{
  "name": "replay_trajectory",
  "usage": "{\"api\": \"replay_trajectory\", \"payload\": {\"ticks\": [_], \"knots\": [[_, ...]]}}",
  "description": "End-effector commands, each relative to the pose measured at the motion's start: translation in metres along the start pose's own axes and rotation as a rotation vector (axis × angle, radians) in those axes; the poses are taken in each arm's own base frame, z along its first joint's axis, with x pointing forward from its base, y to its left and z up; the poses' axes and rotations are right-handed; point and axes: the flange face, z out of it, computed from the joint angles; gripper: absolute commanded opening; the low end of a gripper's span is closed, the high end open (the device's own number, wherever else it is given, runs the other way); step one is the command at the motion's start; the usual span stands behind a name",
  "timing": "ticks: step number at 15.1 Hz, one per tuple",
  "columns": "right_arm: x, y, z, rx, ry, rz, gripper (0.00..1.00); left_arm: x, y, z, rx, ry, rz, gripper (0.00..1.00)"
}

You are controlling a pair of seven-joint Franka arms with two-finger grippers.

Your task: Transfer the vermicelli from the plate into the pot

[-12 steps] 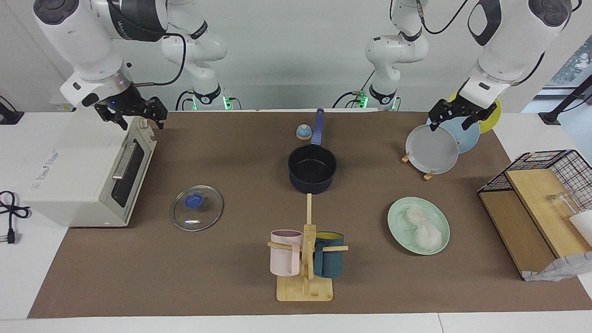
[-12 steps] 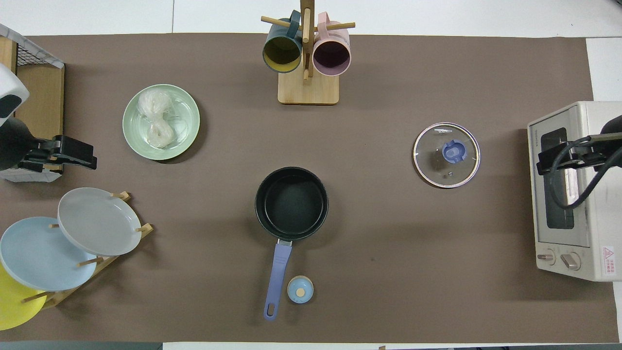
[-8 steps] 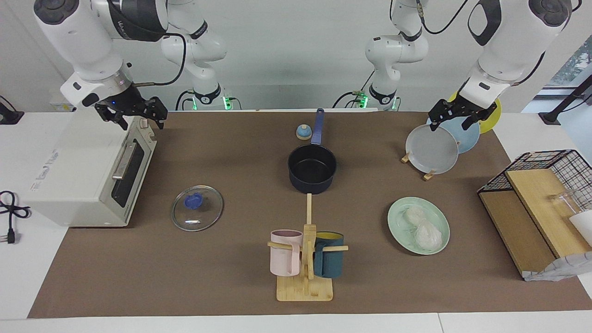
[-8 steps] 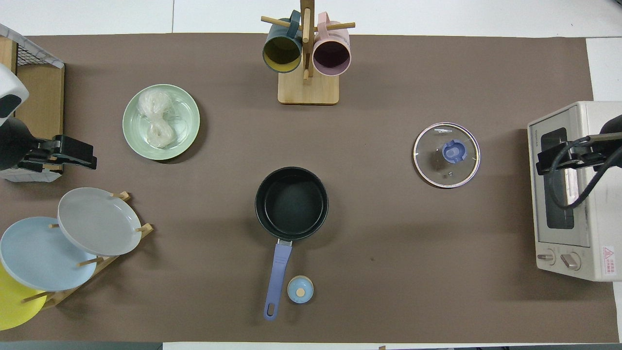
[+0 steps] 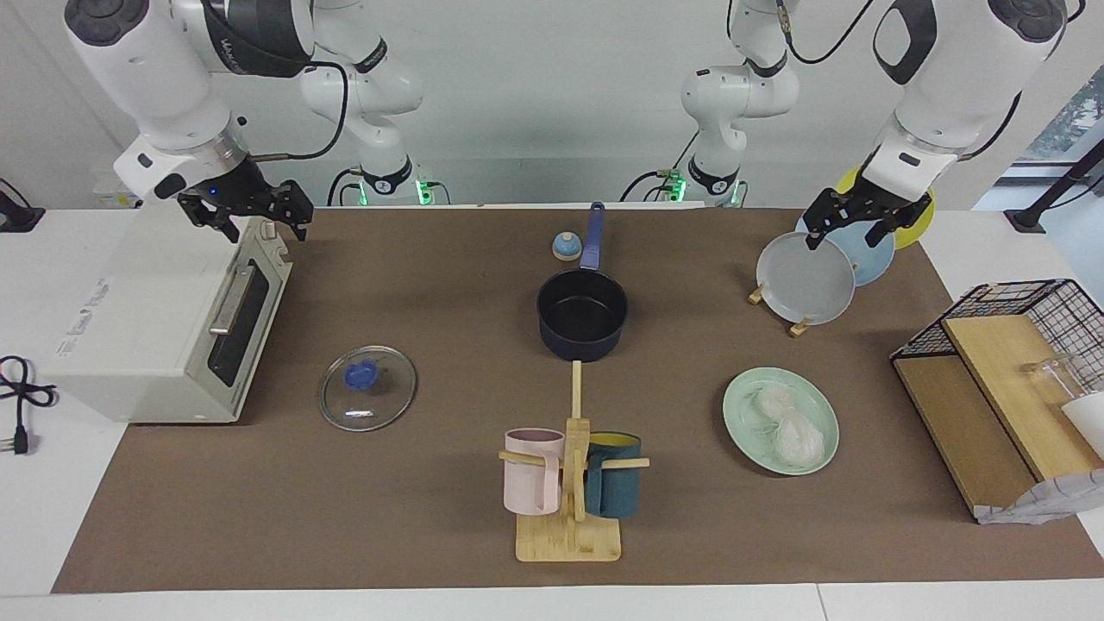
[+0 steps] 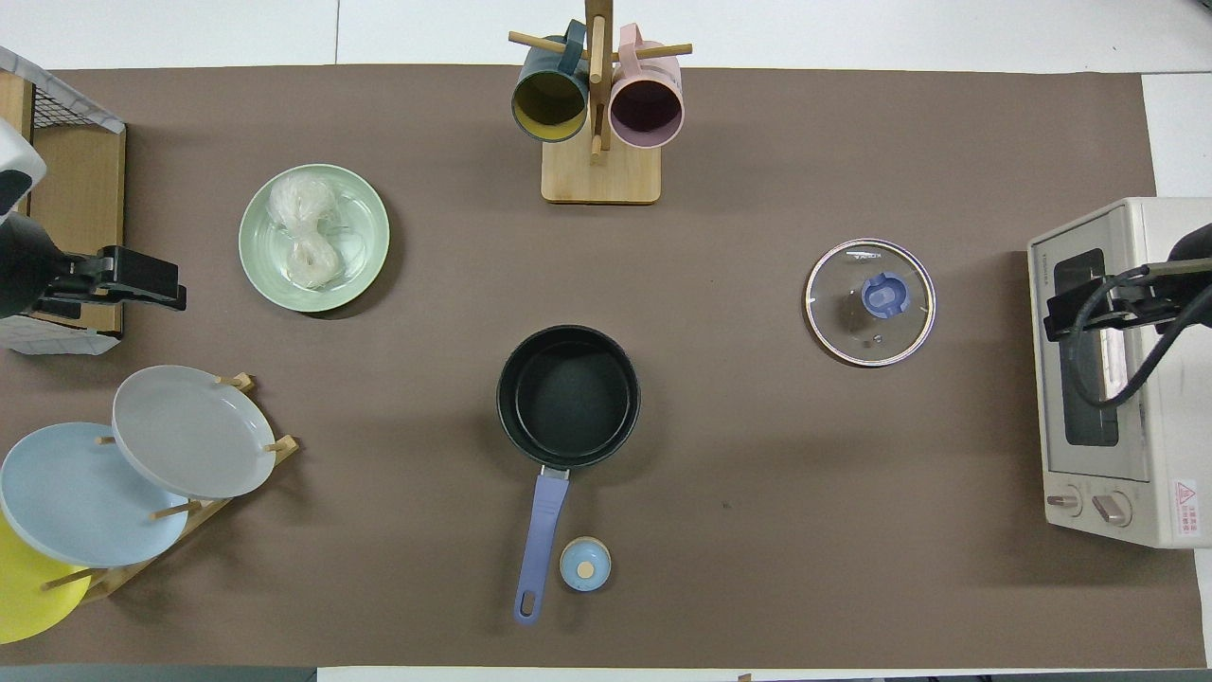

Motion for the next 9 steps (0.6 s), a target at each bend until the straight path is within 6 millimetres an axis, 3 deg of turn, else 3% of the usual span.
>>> {"api": "replay_trajectory", "payload": {"ticks": [1, 3, 5, 7, 9], "knots": [[0.005, -0.004, 0.001, -0.001, 0.025, 0.009, 1.00, 0.056, 0.003, 0.093, -0.012, -0.011, -0.017, 1.00], [0.015, -0.003, 0.006, -0.008, 0.023, 0.010, 1.00, 0.080, 0.004, 0.149, -0.022, 0.001, -0.024, 1.00], [0.030, -0.003, -0.002, -0.013, 0.038, 0.010, 1.00, 0.093, 0.005, 0.195, -0.049, -0.002, -0.065, 1.00], [0.046, -0.014, 0.004, -0.016, 0.036, -0.009, 1.00, 0.095, 0.016, 0.223, -0.049, -0.005, -0.100, 1.00], [0.066, -0.033, 0.026, -0.011, 0.042, -0.040, 1.00, 0.092, 0.015, 0.236, -0.048, -0.016, -0.115, 1.00]]}}
